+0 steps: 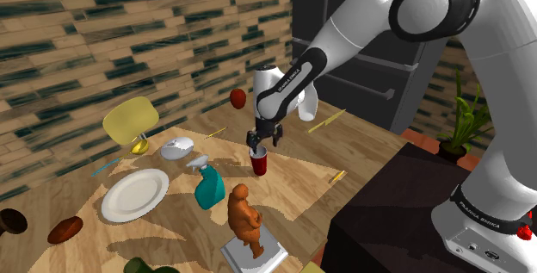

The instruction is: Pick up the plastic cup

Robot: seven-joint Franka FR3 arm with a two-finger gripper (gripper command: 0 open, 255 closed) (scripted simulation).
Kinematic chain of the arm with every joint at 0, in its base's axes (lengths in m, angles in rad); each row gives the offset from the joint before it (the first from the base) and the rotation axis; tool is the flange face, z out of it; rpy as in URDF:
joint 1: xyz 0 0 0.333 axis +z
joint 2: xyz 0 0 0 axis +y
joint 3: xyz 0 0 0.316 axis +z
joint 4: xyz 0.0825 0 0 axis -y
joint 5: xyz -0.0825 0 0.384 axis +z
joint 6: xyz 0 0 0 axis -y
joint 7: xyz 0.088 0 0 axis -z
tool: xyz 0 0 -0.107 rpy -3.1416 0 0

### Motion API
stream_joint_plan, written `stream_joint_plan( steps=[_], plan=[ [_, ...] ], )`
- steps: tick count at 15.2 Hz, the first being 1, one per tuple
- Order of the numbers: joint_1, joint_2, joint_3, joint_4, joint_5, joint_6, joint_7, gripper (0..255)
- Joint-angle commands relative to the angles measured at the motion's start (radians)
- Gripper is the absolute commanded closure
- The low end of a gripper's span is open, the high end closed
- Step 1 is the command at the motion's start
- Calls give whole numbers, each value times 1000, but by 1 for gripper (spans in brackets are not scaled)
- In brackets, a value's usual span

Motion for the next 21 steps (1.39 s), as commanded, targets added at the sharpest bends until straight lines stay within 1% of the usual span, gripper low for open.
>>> stream_joint_plan(
  steps=[1,3,4,13,21],
  plan=[
    [4,25,-3,10,-3,15,1,0],
    [5,31,-4,12,-4,20,1,0],
    [5,32,-4,14,-4,18,2,255],
    [5,31,-4,12,-4,20,1,255],
    [-5,-55,8,-7,7,-47,1,255]
  ],
)
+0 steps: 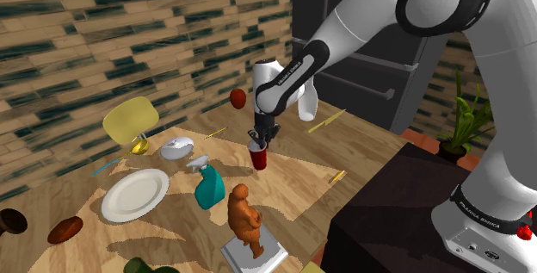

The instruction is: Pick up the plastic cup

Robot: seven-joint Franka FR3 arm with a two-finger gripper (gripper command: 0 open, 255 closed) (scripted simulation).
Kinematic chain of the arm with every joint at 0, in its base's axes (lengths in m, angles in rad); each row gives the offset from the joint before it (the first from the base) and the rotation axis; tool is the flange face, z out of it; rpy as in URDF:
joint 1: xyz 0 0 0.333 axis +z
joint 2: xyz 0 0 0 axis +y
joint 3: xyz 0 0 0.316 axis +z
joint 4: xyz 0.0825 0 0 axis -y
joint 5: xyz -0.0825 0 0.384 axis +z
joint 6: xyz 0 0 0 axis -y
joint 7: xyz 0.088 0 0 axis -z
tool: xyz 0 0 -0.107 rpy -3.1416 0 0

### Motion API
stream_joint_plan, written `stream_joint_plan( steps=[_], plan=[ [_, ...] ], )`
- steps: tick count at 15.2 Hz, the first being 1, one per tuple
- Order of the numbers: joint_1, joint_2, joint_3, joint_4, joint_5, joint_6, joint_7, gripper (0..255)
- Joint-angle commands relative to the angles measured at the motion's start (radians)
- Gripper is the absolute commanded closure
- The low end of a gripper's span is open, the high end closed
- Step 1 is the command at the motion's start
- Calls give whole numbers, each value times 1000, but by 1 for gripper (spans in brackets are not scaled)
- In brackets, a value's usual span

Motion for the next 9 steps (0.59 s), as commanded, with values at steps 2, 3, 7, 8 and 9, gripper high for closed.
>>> stream_joint_plan(
  steps=[2,3,7,8,9],
  plan=[
    [-5,-32,4,-5,5,-27,-1,255],
    [-6,-42,6,-6,6,-36,-1,255],
    [-10,-81,11,-7,12,-73,-1,255],
    [-10,-82,11,-8,12,-74,-1,255],
    [-10,-82,11,-7,12,-74,-1,255]
  ],
)
